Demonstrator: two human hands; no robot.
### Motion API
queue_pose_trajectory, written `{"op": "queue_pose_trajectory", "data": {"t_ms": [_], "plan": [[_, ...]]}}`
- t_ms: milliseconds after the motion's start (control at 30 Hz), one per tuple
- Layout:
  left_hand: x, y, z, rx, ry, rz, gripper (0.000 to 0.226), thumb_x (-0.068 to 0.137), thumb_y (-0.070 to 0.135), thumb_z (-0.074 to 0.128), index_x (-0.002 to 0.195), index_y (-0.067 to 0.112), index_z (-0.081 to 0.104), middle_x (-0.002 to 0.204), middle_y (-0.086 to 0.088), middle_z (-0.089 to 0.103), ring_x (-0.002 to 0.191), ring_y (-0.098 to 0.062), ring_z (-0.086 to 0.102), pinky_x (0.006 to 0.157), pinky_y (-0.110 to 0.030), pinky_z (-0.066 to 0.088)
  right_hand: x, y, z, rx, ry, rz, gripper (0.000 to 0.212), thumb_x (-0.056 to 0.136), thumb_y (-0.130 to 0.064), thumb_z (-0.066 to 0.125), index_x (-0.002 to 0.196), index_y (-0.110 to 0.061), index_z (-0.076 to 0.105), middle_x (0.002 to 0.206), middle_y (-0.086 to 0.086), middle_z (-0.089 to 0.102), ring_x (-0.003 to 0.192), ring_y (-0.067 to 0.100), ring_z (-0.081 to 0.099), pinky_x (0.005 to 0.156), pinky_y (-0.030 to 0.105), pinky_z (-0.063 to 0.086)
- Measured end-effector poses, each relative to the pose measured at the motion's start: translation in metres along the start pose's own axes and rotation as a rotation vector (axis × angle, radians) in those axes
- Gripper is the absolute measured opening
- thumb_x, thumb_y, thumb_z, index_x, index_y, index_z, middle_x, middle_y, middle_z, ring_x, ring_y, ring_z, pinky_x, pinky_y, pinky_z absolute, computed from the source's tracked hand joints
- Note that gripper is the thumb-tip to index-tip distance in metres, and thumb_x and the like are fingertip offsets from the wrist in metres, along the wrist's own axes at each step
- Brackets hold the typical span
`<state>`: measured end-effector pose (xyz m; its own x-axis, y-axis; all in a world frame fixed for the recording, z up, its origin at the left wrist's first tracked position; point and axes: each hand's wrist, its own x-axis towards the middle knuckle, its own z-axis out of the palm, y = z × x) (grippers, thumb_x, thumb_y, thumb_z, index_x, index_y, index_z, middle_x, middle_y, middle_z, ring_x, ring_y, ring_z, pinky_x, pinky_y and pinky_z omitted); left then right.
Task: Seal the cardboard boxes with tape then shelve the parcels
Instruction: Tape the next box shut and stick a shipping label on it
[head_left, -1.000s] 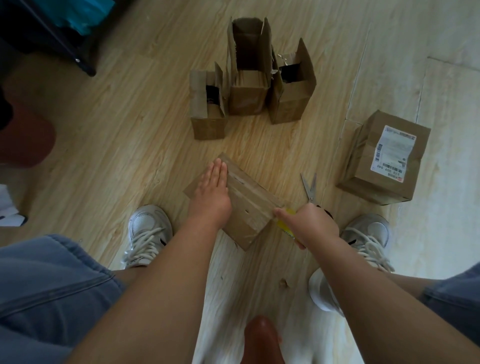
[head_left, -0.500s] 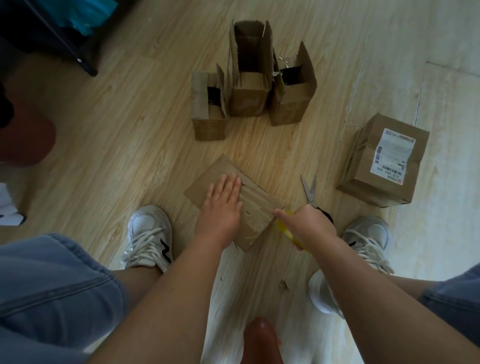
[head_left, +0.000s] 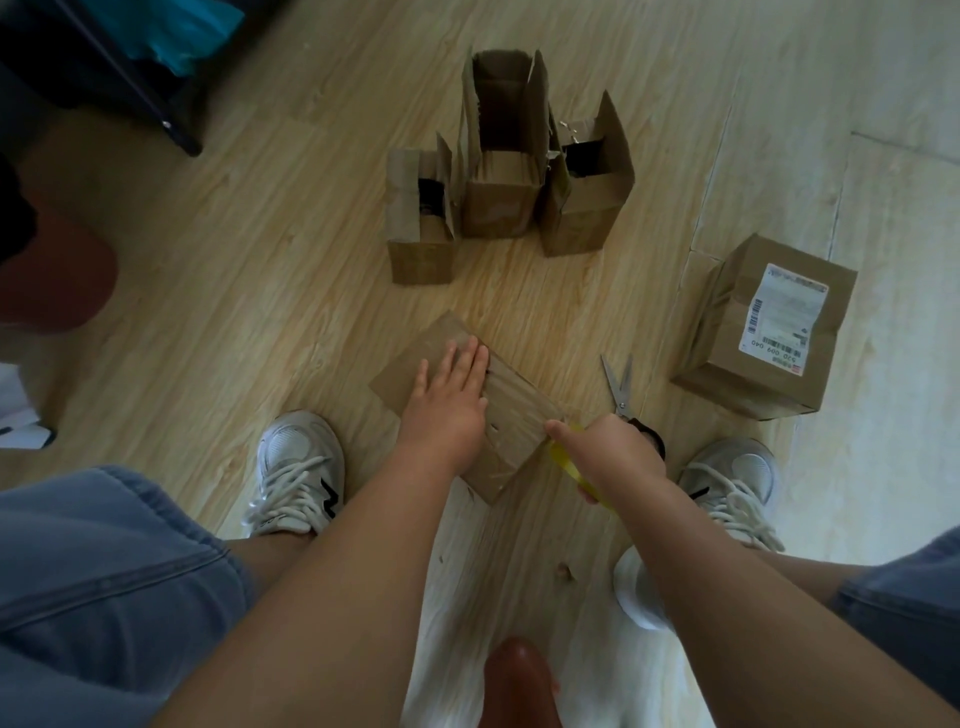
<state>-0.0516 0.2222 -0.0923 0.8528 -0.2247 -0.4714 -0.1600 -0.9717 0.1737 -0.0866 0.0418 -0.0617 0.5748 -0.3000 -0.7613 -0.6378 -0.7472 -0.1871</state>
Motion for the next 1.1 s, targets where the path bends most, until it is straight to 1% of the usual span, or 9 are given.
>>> {"op": "queue_pose_trajectory", "data": {"t_ms": [100,200,300,400,533,700,900,1000,1100], "plan": [[0.006,-0.002,-0.003,0.004,-0.091,0.014,0.061,0.107,0.028,0.020,0.154,0.020,-0.018,0.161,0.004,-0.027,0.149,-0.016,-0.023,0.122,-0.044,-0.011,0.001,0.000,0.000,0.011,-0.005,-0.001,0.063,0.096,-0.064,0.047,0.072,-0.008,0.062,0.056,0.005,0.066,0.040,0.015,0.058,0.051,0.024,0.045],[0.006,-0.001,-0.008,0.009,-0.050,0.011,0.060,0.107,0.027,0.021,0.155,0.018,-0.014,0.162,0.003,-0.023,0.150,-0.016,-0.020,0.123,-0.042,-0.006,0.002,-0.002,-0.001,0.027,-0.008,0.003,0.061,0.096,-0.064,0.047,0.073,-0.009,0.062,0.059,0.007,0.069,0.049,0.019,0.064,0.056,0.027,0.048],[-0.008,0.010,0.007,0.025,0.020,0.039,0.057,0.108,0.025,0.018,0.156,0.014,-0.010,0.163,0.000,-0.019,0.150,-0.016,-0.016,0.123,-0.038,-0.005,0.003,-0.003,-0.001,0.008,-0.004,0.007,0.062,0.095,-0.064,0.047,0.072,-0.009,0.062,0.055,0.005,0.066,0.044,0.017,0.060,0.052,0.025,0.045],[-0.020,0.016,0.018,-0.015,-0.034,0.034,0.058,0.108,0.026,0.016,0.154,0.013,-0.015,0.162,-0.002,-0.025,0.149,-0.015,-0.021,0.121,-0.037,-0.011,0.004,-0.002,0.000,-0.018,0.004,0.027,0.064,0.094,-0.066,0.047,0.072,-0.008,0.064,0.052,0.004,0.064,0.038,0.015,0.055,0.047,0.024,0.040],[-0.018,0.015,0.006,-0.029,-0.128,0.031,0.062,0.107,0.028,0.023,0.155,0.014,-0.016,0.162,0.000,-0.024,0.149,-0.014,-0.020,0.121,-0.036,-0.009,0.006,-0.001,0.002,-0.023,0.006,0.016,0.066,0.095,-0.066,0.045,0.071,-0.008,0.065,0.050,0.003,0.063,0.040,0.016,0.057,0.048,0.024,0.040],[-0.024,0.024,-0.009,0.056,-0.048,0.111,0.071,0.101,0.019,0.040,0.158,0.015,-0.003,0.165,0.000,-0.010,0.152,-0.016,-0.007,0.124,-0.035,0.003,0.008,-0.001,0.003,0.013,0.016,0.019,0.060,0.093,-0.067,0.049,0.080,-0.010,0.064,0.060,0.004,0.068,0.046,0.017,0.063,0.049,0.024,0.042],[-0.036,0.032,0.005,0.021,-0.111,0.173,0.077,0.099,0.010,0.038,0.157,0.022,-0.012,0.162,0.006,-0.022,0.150,-0.014,-0.018,0.122,-0.032,-0.006,0.012,0.004,0.004,0.031,0.002,0.004,0.063,0.091,-0.068,0.051,0.080,-0.008,0.067,0.059,0.005,0.068,0.046,0.017,0.063,0.049,0.024,0.043],[-0.035,0.034,0.009,0.056,-0.101,0.169,0.076,0.100,0.012,0.036,0.156,0.020,-0.014,0.163,0.003,-0.022,0.150,-0.017,-0.018,0.123,-0.036,-0.004,0.020,0.017,0.004,0.137,-0.099,-0.085,0.055,0.089,-0.065,0.058,0.084,-0.010,0.064,0.072,0.004,0.069,0.068,0.021,0.069,0.063,0.032,0.056],[-0.035,0.038,0.016,0.094,-0.097,0.153,0.075,0.099,0.013,0.033,0.155,0.015,-0.017,0.162,-0.002,-0.023,0.150,-0.023,-0.020,0.124,-0.042,-0.003,0.022,0.025,-0.007,0.275,-0.153,-0.095,0.040,0.089,-0.050,0.068,0.081,-0.011,0.064,0.075,0.002,0.064,0.069,0.018,0.062,0.061,0.028,0.048]]}}
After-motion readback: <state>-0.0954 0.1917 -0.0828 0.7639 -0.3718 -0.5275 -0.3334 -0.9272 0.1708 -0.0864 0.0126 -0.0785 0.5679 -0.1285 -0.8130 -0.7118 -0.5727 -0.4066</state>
